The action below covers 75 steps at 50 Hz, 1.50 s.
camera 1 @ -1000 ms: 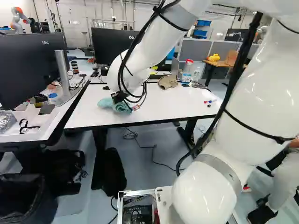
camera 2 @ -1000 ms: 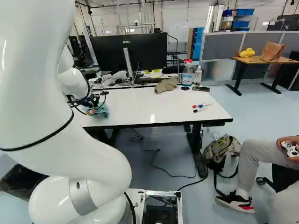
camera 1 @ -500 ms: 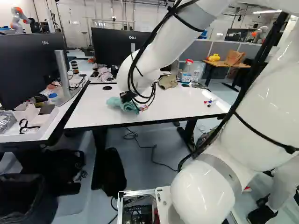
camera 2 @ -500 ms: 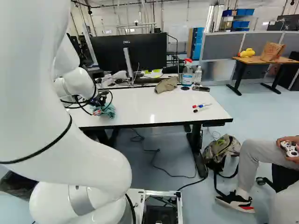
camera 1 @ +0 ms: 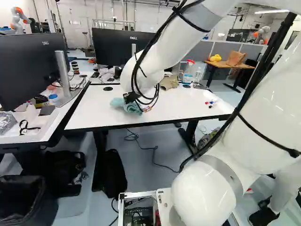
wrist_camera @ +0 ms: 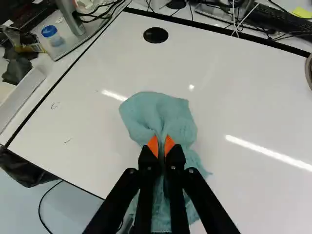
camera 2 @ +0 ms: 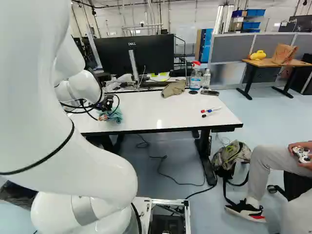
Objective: Clean the table with the green towel
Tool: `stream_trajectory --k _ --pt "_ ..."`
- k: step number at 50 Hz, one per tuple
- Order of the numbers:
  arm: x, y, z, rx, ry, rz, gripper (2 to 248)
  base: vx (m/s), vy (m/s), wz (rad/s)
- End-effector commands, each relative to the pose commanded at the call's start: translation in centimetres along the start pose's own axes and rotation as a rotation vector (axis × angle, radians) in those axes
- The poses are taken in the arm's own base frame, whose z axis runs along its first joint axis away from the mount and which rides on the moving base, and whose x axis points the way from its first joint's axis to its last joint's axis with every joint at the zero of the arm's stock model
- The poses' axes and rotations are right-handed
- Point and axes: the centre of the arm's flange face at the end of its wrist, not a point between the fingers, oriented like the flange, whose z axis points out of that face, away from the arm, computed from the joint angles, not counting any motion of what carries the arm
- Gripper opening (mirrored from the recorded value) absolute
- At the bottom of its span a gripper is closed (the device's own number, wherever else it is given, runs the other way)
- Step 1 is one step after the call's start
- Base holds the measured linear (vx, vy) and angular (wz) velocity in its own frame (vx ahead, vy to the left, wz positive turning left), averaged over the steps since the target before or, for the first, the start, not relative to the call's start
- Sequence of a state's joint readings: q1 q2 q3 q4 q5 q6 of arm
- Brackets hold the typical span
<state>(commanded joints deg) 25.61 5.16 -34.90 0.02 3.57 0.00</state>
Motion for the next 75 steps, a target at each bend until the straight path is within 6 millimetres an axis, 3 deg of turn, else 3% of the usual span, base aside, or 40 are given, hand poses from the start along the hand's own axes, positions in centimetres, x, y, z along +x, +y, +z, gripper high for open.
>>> stream_trajectory --k 39,75 --pt "6.1 -4.4 -0.4 0.069 0.095 -0.066 35 0.0 0.0 0.0" --pt "7.1 -10.1 0.4 0.154 0.095 -0.146 35 0.0 0.0 0.0"
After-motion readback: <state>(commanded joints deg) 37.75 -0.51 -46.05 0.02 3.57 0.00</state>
